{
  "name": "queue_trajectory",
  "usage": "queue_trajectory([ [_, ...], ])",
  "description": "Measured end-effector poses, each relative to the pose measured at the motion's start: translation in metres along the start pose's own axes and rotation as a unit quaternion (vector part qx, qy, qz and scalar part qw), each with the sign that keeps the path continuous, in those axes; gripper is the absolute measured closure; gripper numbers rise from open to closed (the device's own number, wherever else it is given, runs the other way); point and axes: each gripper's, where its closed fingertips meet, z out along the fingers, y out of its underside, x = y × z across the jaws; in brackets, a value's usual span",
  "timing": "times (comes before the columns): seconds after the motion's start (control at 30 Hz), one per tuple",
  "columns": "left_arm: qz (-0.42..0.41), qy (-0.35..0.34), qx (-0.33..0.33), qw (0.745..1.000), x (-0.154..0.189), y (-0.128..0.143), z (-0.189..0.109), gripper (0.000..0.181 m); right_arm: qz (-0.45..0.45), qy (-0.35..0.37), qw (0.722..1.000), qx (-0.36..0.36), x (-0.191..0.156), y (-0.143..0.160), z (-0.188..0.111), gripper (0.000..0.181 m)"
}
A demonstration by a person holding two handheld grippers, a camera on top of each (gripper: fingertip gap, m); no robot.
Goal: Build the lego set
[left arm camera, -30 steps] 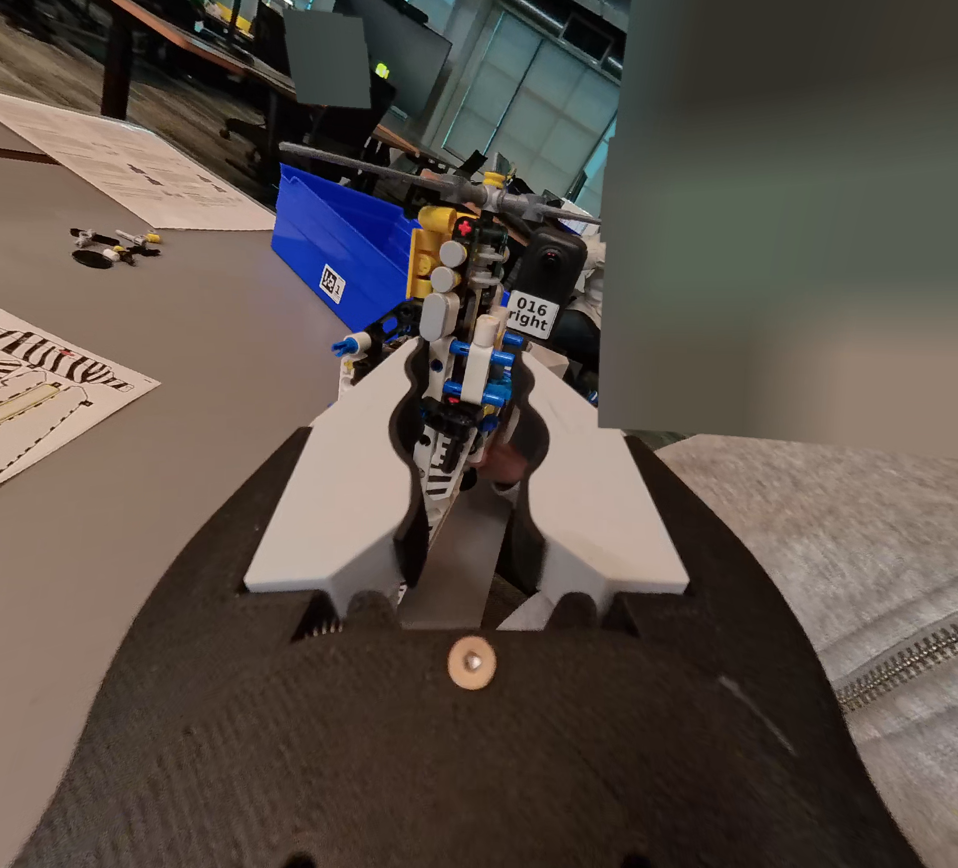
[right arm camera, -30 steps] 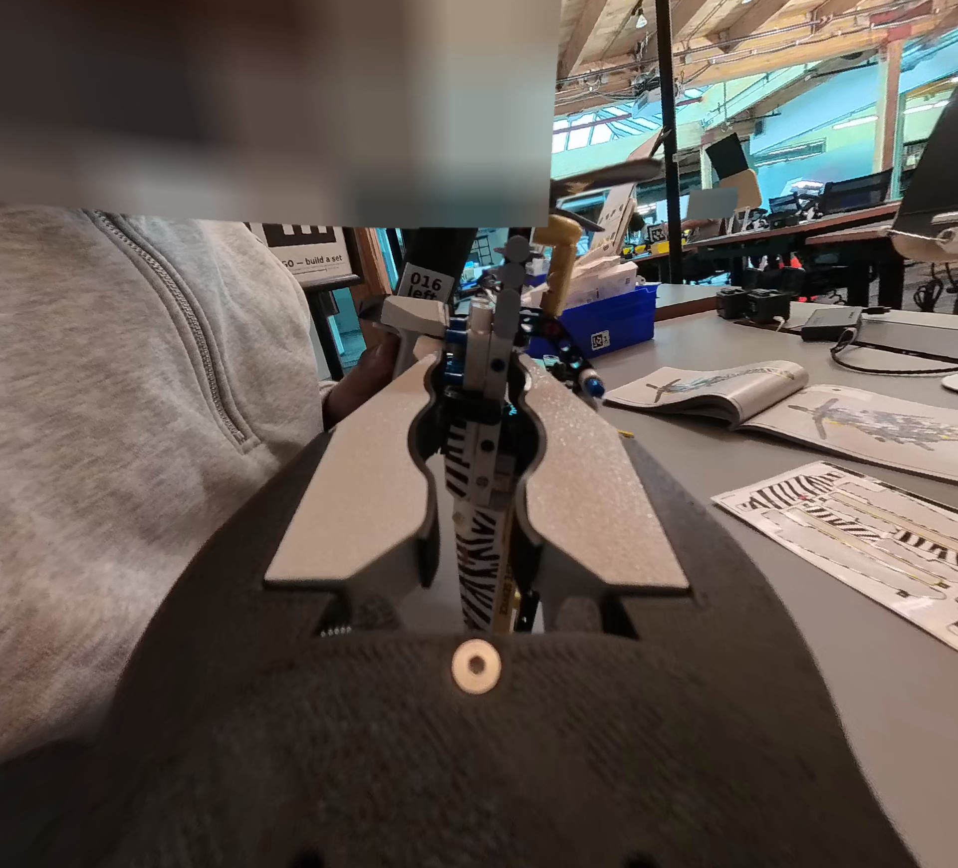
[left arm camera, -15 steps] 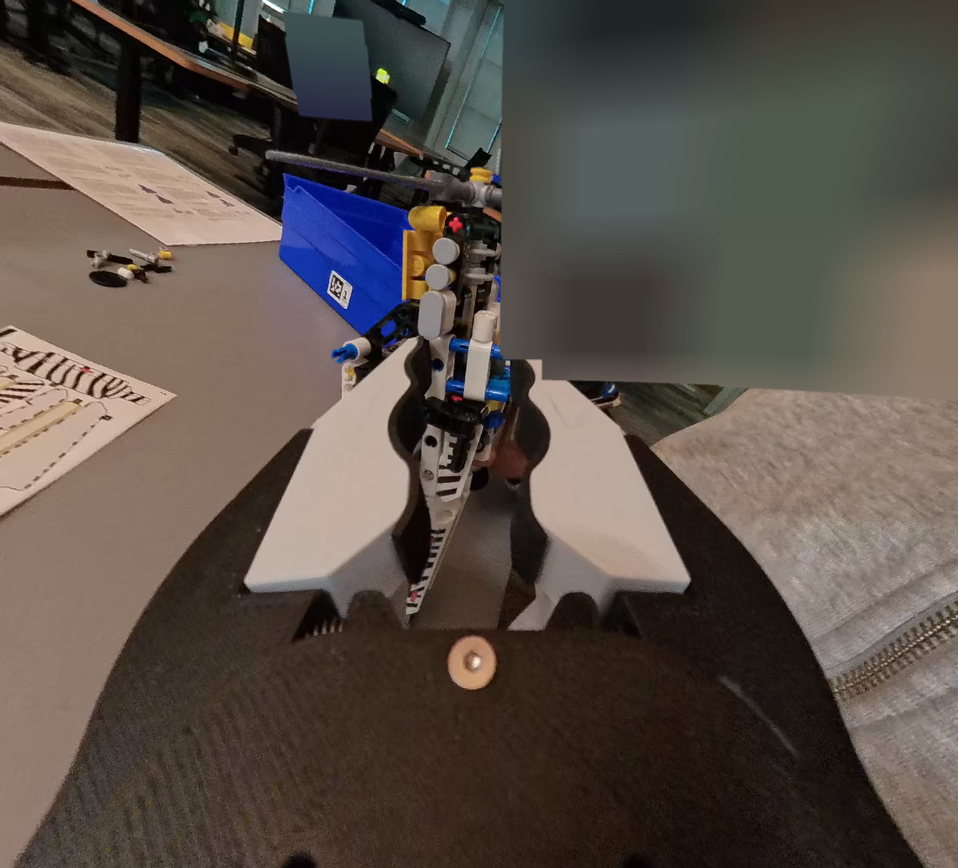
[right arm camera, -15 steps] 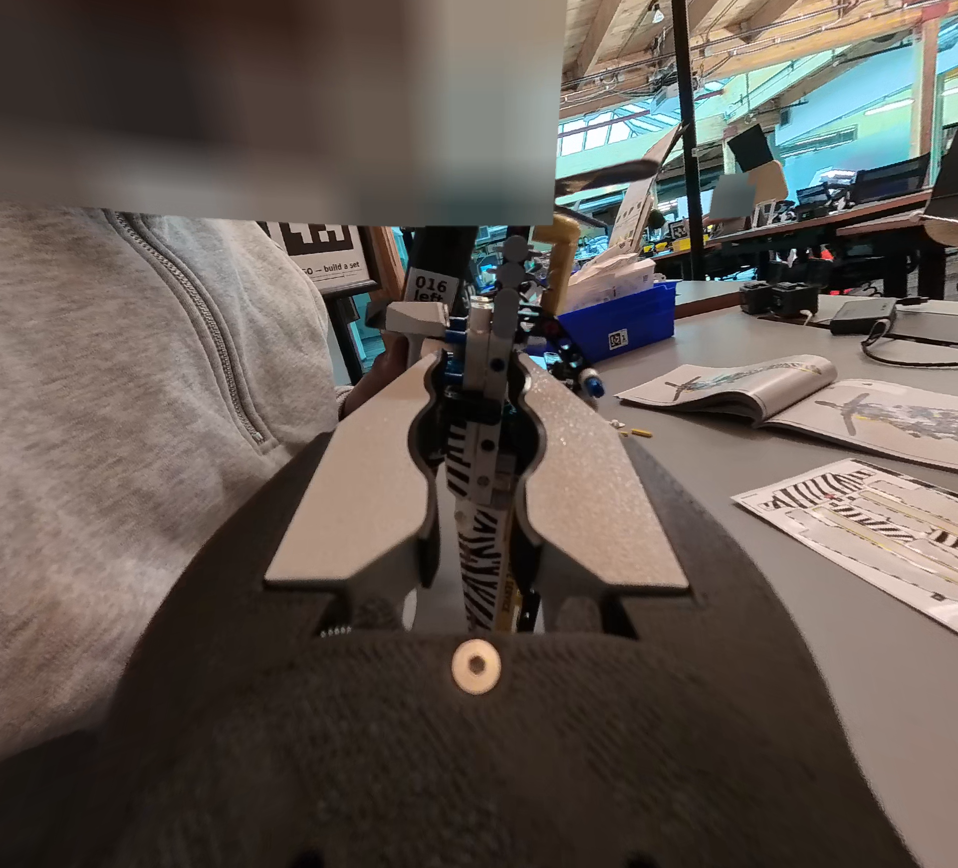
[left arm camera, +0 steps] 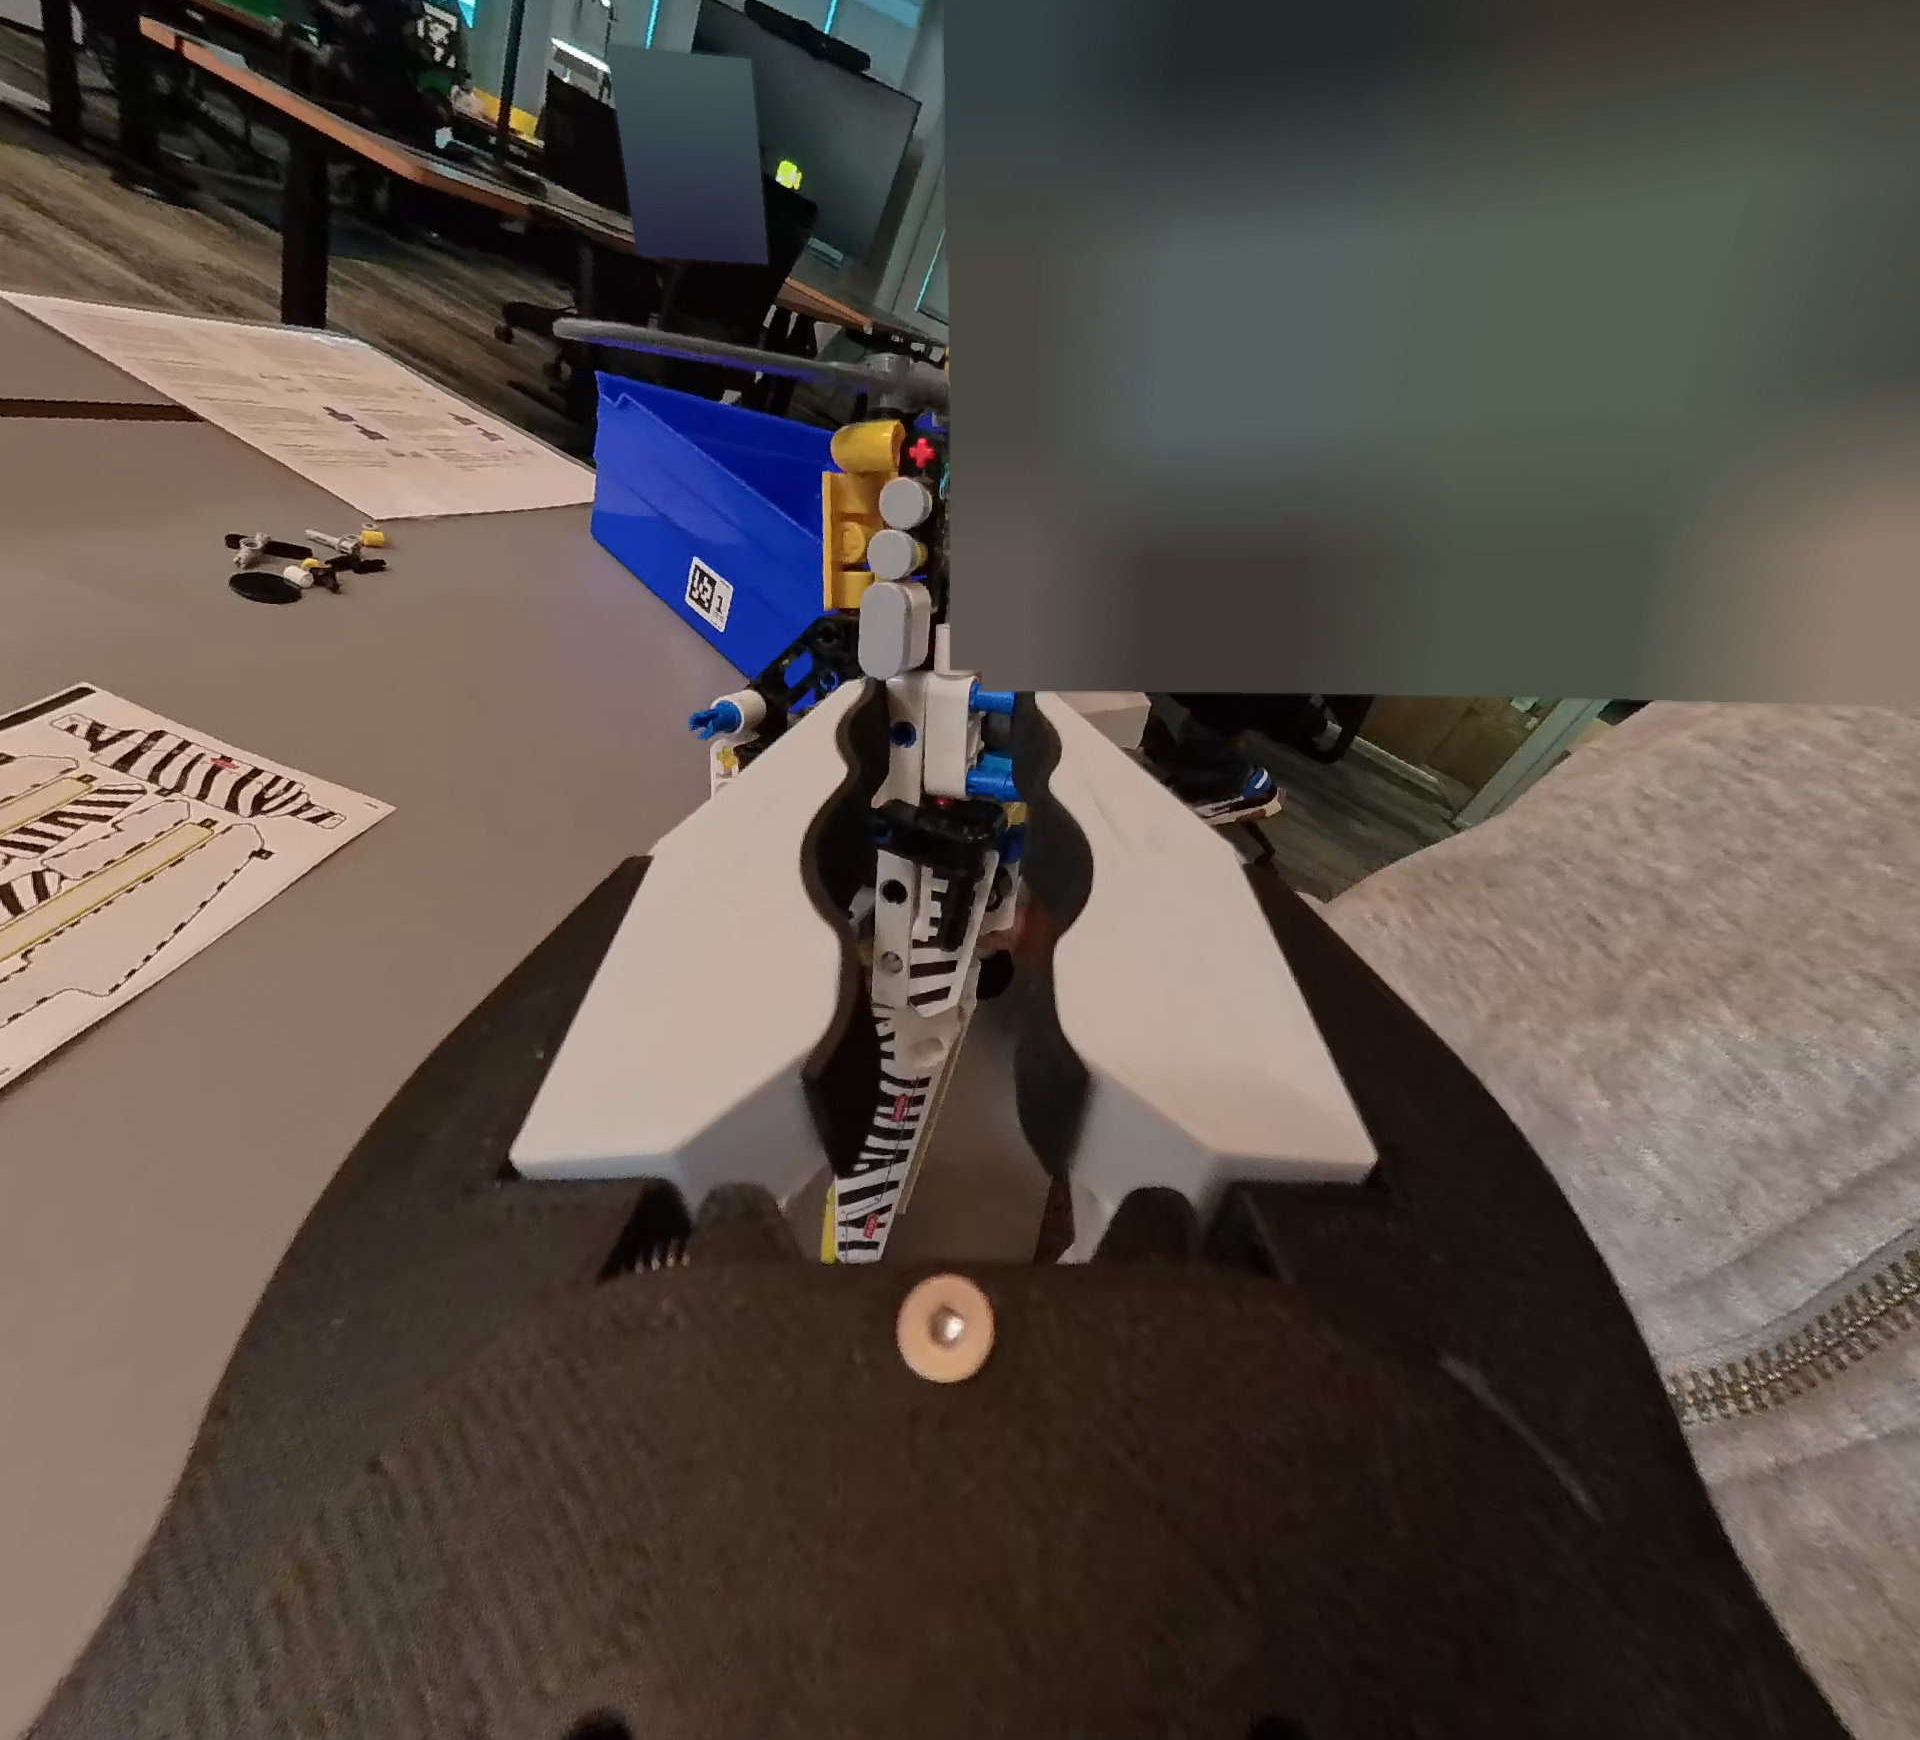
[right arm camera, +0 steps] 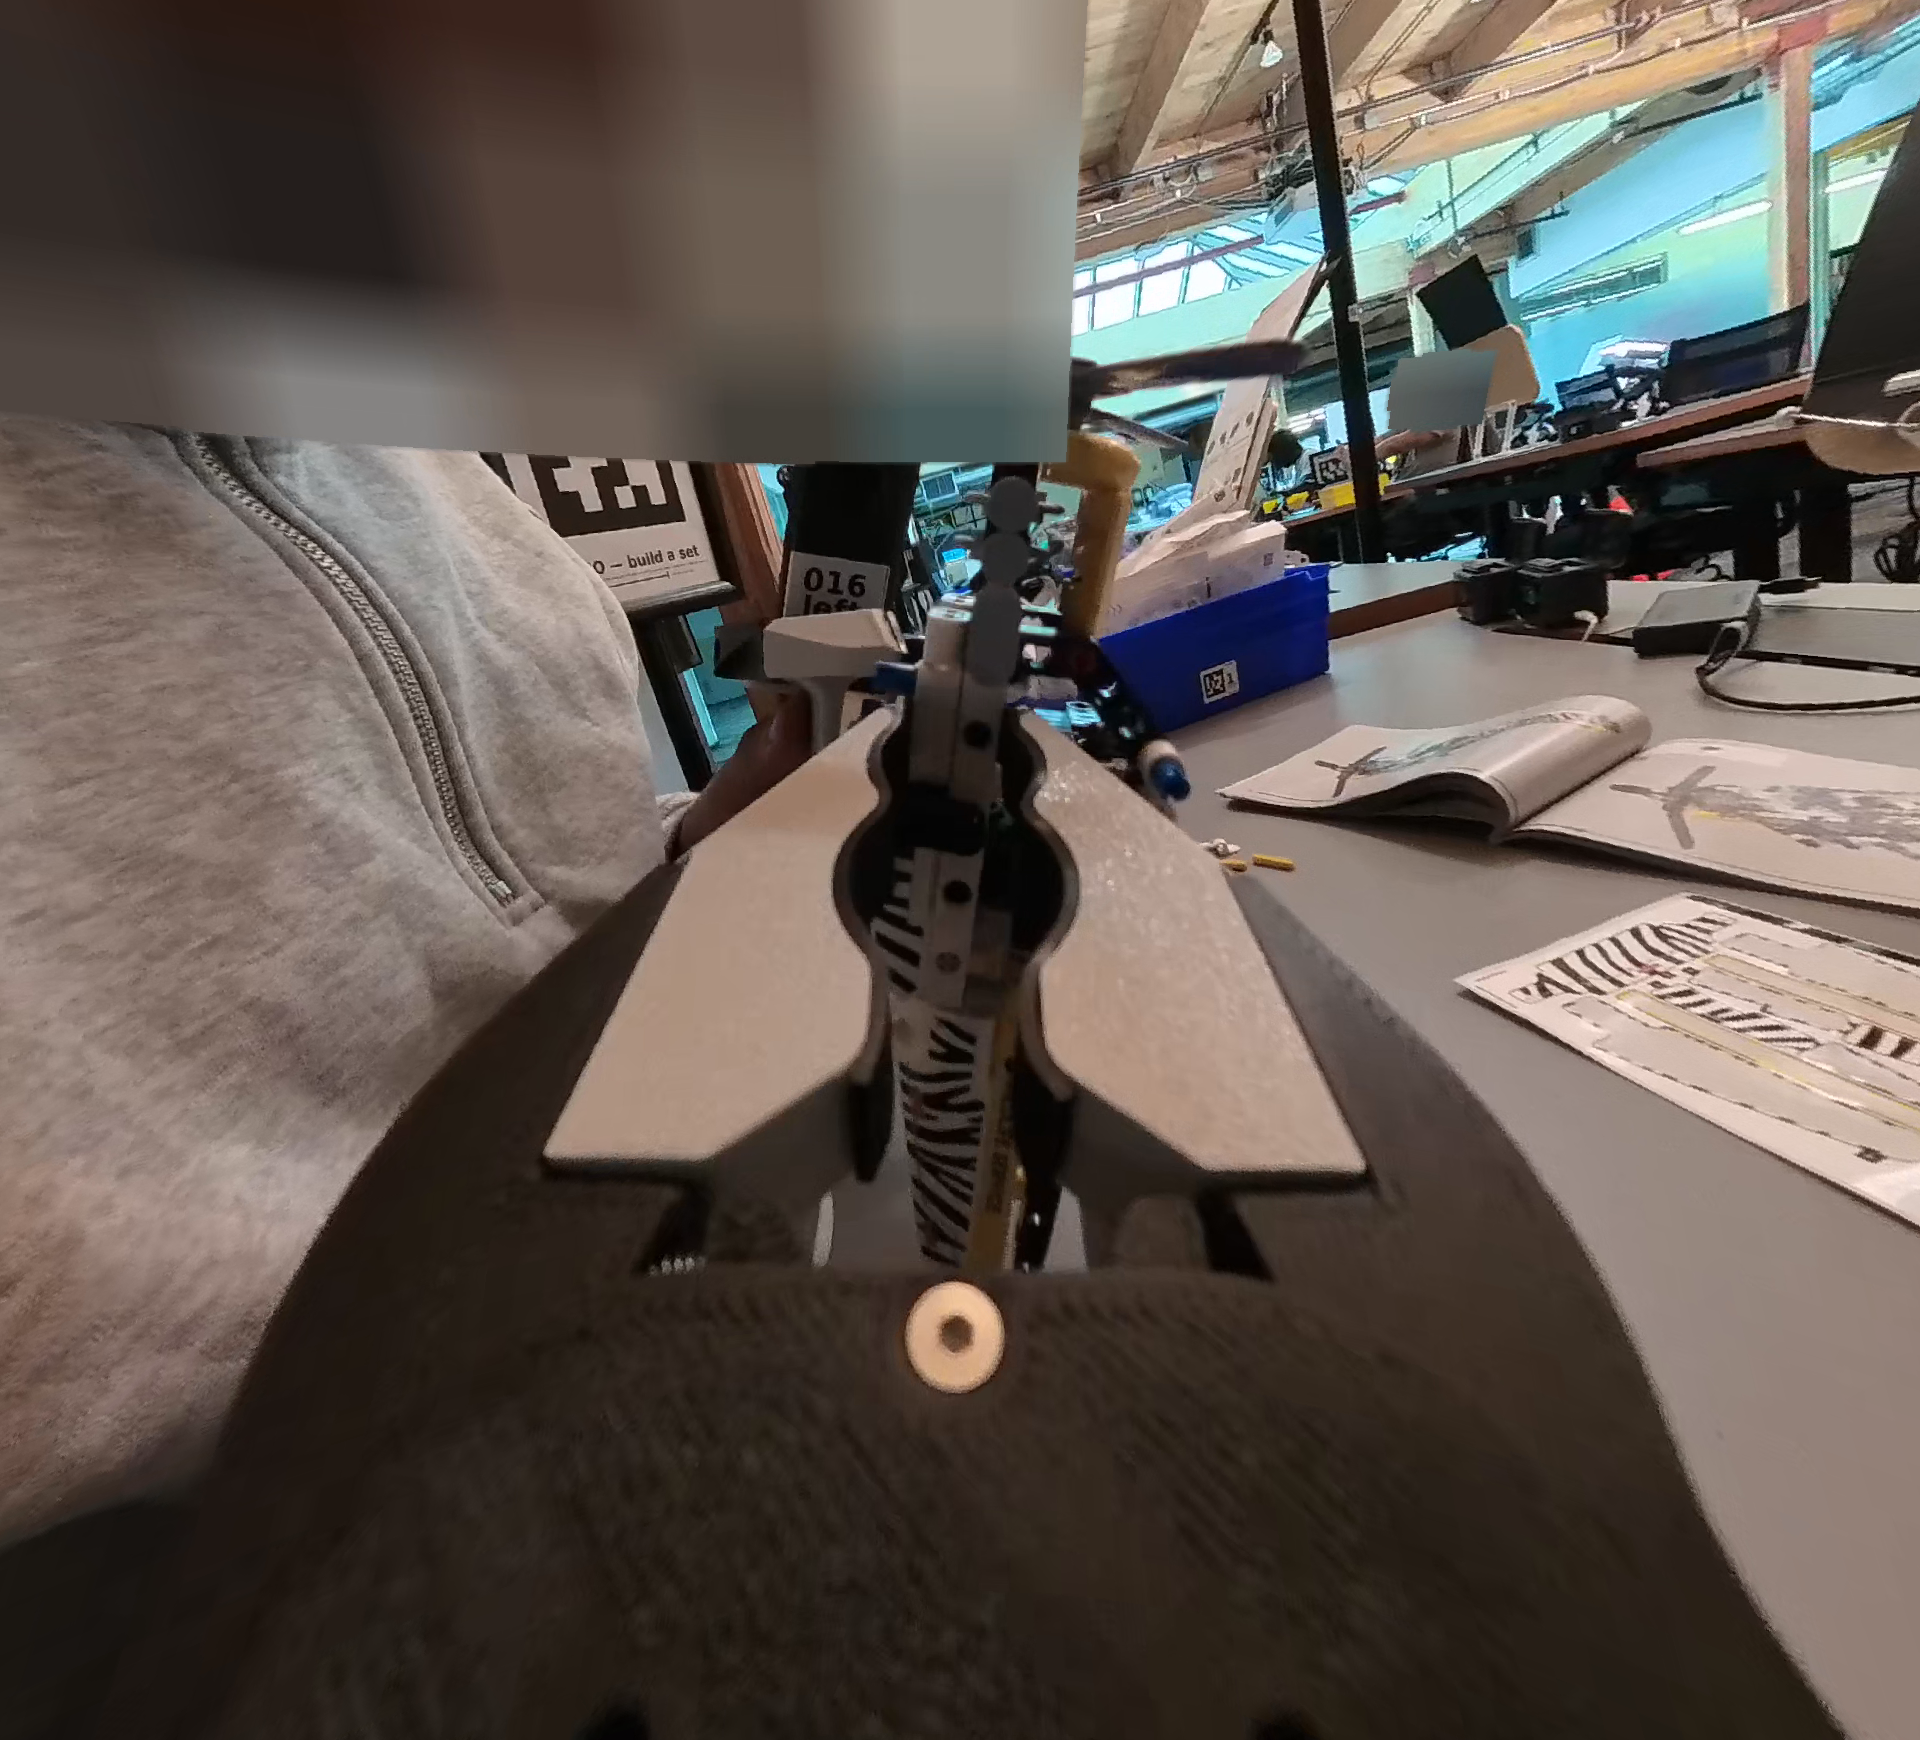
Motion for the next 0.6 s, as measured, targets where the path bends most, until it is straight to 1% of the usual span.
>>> queue_trajectory([
  [0.1, -0.016, 0.004, 0.007, 1.000, -0.0008, -0.0009, -0.0003, 0.158, 0.004, 0.003, 1.000, 0.000, 0.0007, 0.0002, 0.0008, 0.167],
  [0.17, -0.020, 0.003, 0.010, 1.000, -0.0020, -0.0012, -0.0002, 0.158, 0.008, -0.001, 1.000, 0.002, -0.0002, 0.0001, 0.0011, 0.164],
  [0.27, 0.000, -0.004, 0.005, 1.000, -0.0004, -0.0007, 0.0000, 0.158, 0.027, -0.024, 0.999, 0.013, -0.0048, -0.0011, -0.0001, 0.155],
  [0.43, 0.023, -0.005, -0.004, 1.000, 0.0056, 0.0024, 0.0018, 0.157, 0.046, -0.031, 0.998, 0.042, -0.0065, -0.0073, -0.0048, 0.152],
  [0.6, 0.039, -0.013, -0.007, 0.999, 0.0064, 0.0045, 0.0028, 0.158, 0.047, -0.025, 0.998, 0.027, -0.0079, -0.0034, -0.0048, 0.148],
])
